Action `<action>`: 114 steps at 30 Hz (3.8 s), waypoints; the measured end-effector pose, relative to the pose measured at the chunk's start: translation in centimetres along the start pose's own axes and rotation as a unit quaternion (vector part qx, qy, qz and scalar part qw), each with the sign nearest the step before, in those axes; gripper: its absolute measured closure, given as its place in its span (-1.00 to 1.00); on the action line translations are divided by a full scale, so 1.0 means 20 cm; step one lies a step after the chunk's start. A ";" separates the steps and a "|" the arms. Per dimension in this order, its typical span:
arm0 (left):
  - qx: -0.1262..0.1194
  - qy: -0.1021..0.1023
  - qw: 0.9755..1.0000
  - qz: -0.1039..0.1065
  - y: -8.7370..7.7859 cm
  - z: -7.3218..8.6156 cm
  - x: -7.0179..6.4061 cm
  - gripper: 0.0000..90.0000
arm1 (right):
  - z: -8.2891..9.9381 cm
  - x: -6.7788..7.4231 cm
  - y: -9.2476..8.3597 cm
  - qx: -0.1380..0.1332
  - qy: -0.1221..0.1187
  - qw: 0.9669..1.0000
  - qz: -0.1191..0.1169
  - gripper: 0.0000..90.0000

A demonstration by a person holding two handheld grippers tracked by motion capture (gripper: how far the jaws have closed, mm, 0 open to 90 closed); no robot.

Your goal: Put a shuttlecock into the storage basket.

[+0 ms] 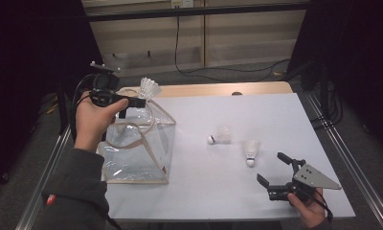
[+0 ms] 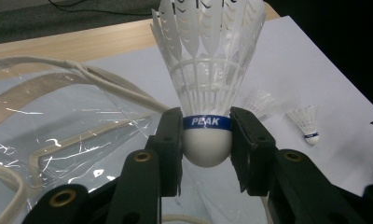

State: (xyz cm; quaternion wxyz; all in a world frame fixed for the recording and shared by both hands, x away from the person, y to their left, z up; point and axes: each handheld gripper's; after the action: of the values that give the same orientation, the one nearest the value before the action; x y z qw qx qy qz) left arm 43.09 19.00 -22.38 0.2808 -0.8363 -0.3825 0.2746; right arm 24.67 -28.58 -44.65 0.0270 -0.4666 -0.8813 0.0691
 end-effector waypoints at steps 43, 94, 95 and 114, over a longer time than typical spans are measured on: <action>-0.011 -0.045 0.998 -0.049 -0.01 0.05 0.15 0.46 | 0.00 0.00 0.00 0.000 0.000 1.000 0.001 -0.99; -0.020 -0.087 0.990 -0.106 0.04 0.10 0.30 0.38 | 0.00 0.00 -0.01 -0.002 0.001 1.000 0.001 -0.99; -0.016 -0.086 0.990 -0.108 0.04 0.10 0.31 0.33 | 0.00 -0.01 -0.01 -0.002 0.000 1.000 0.000 -0.99; -0.001 -0.067 0.995 -0.070 0.04 0.09 0.24 0.21 | 0.00 -0.01 -0.01 -0.003 0.002 1.000 0.004 -0.99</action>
State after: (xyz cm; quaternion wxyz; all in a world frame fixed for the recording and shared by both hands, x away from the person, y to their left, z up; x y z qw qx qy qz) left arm 44.92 22.96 -25.30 0.2728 -0.7873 -0.4583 0.3092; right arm 24.51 -28.83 -44.57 0.0268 -0.4707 -0.8795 0.0656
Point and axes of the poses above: each handheld gripper's, and its own axes: y roughly forward along the jaws, z roughly out of its underside, x roughly to its left, and after that the axes turned 1 degree about -x, right-handed
